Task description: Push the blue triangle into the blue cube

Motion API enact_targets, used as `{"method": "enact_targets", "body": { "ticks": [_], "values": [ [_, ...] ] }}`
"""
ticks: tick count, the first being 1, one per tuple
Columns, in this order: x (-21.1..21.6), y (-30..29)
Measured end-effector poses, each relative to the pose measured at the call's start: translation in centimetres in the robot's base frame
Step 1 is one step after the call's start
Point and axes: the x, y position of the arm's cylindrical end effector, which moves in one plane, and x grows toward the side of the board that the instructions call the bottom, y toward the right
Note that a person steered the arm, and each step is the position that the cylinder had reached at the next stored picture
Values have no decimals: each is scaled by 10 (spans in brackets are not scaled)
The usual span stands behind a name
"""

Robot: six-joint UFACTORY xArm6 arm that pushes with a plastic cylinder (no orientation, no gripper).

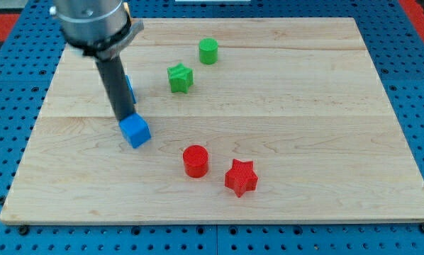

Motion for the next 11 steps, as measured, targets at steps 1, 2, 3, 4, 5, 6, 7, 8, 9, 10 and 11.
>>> {"method": "enact_targets", "body": {
  "ticks": [1, 2, 3, 4, 5, 6, 7, 8, 9, 10, 11],
  "values": [
    [29, 14],
    [42, 28],
    [55, 45],
    [-40, -7],
    [-85, -109],
    [-101, -136],
    [-101, -93],
    [-116, -51],
    [-128, 3],
    [-70, 2],
    [-97, -31]
  ]
}}
